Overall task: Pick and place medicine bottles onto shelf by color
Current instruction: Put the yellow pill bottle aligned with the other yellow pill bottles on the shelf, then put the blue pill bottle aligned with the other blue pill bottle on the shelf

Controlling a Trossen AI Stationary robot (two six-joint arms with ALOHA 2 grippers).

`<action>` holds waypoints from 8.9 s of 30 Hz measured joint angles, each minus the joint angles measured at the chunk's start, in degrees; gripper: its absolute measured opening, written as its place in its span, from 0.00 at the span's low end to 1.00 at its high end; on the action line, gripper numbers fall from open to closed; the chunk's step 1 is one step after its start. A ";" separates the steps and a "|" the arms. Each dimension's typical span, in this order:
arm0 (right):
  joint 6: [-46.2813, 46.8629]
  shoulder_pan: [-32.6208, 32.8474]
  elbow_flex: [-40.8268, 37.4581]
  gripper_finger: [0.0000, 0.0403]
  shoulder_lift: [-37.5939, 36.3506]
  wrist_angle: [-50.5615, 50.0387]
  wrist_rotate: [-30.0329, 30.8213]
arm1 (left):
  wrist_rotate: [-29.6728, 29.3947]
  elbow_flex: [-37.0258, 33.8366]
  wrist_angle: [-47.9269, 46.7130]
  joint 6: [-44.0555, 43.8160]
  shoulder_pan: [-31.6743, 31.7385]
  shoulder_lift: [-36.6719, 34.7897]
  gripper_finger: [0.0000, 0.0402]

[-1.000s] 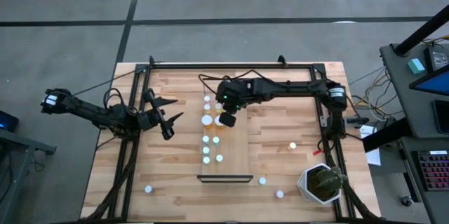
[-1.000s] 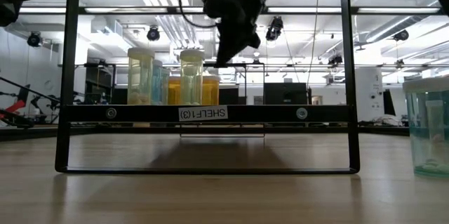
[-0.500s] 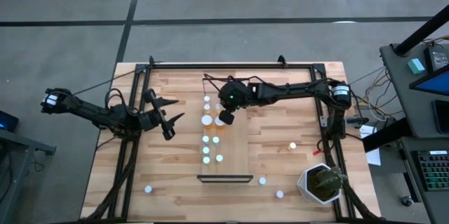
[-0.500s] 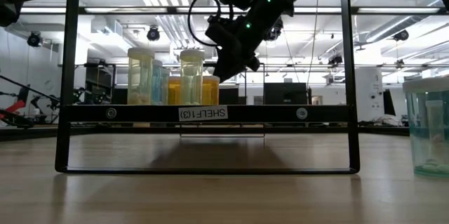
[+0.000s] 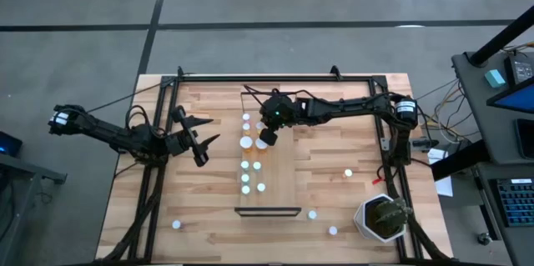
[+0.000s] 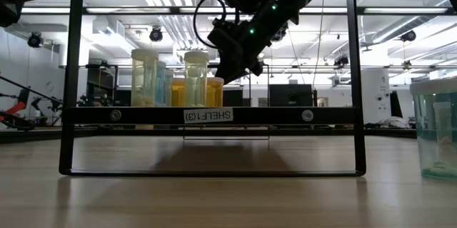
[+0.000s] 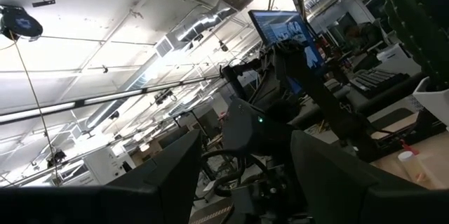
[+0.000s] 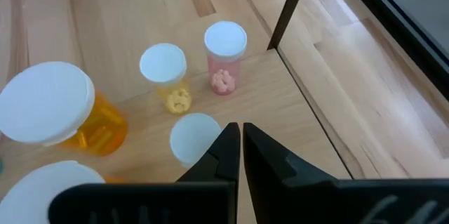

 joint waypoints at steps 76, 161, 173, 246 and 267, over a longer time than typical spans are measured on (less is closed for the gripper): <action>-20.78 23.03 -32.46 0.02 -40.46 28.30 8.97 | 36.53 50.70 -112.86 -157.62 -33.20 43.54 0.61; -18.74 24.03 -34.01 0.02 -47.33 19.40 8.97 | 23.97 92.99 -126.20 -64.22 8.10 58.59 0.22; -17.18 24.30 -34.62 0.02 -50.01 14.06 8.99 | 23.64 101.31 -126.04 -55.74 8.85 73.39 0.22; -17.24 24.27 -34.67 0.02 -49.86 13.68 9.01 | 15.37 95.01 -120.58 -51.34 5.88 78.14 0.22; -17.23 24.27 -34.67 0.02 -49.86 13.66 9.01 | 15.76 94.33 -120.54 -51.21 5.69 78.14 0.27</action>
